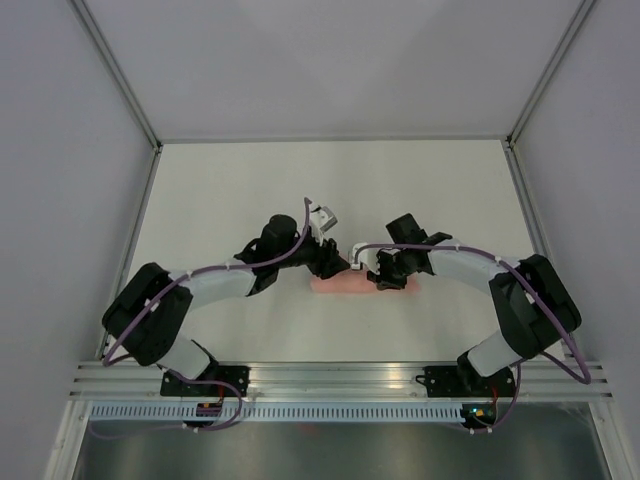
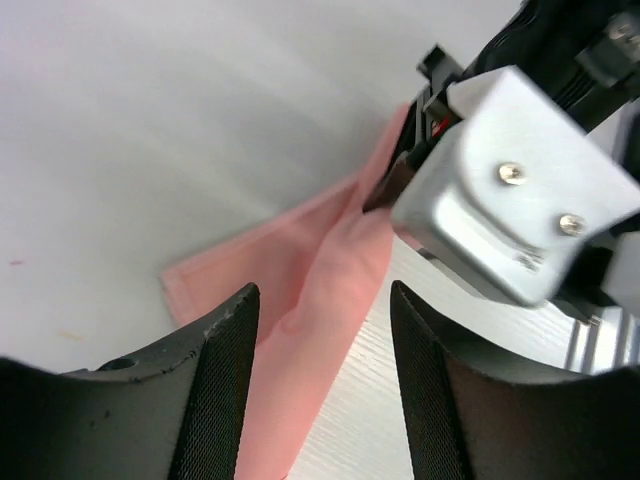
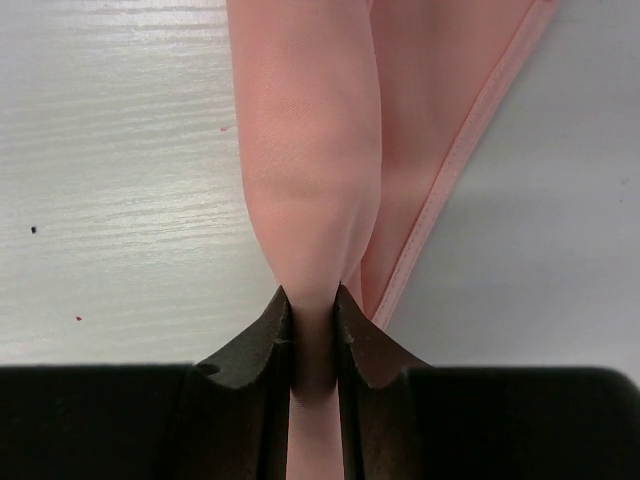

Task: Fold the napkin, place the utensils inside, and roll it up
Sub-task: Roll the napkin at the center of the board.

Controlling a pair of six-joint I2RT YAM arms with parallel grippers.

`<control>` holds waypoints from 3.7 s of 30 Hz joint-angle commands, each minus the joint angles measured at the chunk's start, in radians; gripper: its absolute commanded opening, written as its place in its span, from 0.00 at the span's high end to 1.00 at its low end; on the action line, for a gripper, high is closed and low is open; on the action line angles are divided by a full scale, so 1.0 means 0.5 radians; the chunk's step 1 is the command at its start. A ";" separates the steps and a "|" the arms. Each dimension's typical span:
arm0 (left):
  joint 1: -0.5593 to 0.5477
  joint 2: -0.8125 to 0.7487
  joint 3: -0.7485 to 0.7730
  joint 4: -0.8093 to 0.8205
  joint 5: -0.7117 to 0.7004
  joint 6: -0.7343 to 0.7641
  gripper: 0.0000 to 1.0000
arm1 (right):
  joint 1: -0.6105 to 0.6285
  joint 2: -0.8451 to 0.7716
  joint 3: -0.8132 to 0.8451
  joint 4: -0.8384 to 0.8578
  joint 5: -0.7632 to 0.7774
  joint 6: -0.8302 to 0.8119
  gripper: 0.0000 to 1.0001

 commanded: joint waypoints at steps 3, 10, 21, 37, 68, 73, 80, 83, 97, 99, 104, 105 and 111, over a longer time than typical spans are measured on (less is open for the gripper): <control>0.011 -0.405 -0.323 0.606 -0.565 -0.107 0.37 | -0.103 0.334 0.236 -0.525 -0.105 -0.108 0.99; -0.081 -0.632 -0.590 0.781 -0.771 0.171 0.34 | -0.244 0.864 0.721 -1.098 -0.295 -0.301 0.99; -0.596 -0.277 -0.428 0.533 -1.033 0.979 0.29 | -0.364 1.288 1.124 -1.406 -0.354 -0.394 0.99; -0.836 0.275 -0.131 0.466 -1.106 1.473 0.14 | -0.392 1.420 1.259 -1.507 -0.366 -0.375 0.99; -0.759 0.546 0.109 -0.142 -0.634 1.142 0.98 | -0.416 1.013 1.133 -1.354 -0.480 -0.234 0.51; -0.686 0.598 0.173 -0.286 -0.469 1.044 0.98 | -0.465 0.724 0.986 -1.081 -0.483 -0.001 0.48; -0.529 0.644 0.268 -0.433 -0.244 0.848 0.98 | -0.664 0.187 0.649 -0.493 -0.507 0.324 0.46; -0.474 0.708 0.369 -0.596 -0.152 0.814 0.98 | -0.720 -0.039 0.480 -0.339 -0.501 0.337 0.45; -0.321 0.966 0.811 -1.216 0.176 0.719 0.98 | -0.542 -0.761 -0.336 -0.022 -0.400 -0.007 0.37; -0.311 0.993 0.866 -1.274 0.188 0.719 0.98 | -0.435 -0.761 -0.389 0.005 -0.318 -0.004 0.37; -0.290 1.039 0.958 -1.348 0.204 0.691 0.97 | -0.263 -0.718 -0.444 0.113 -0.189 0.051 0.36; -0.290 1.046 0.980 -1.369 0.204 0.685 0.97 | -0.223 -0.688 -0.456 0.155 -0.128 0.066 0.36; -0.284 1.073 1.026 -1.400 0.210 0.673 0.96 | -0.143 -0.571 -0.475 0.303 0.029 0.103 0.36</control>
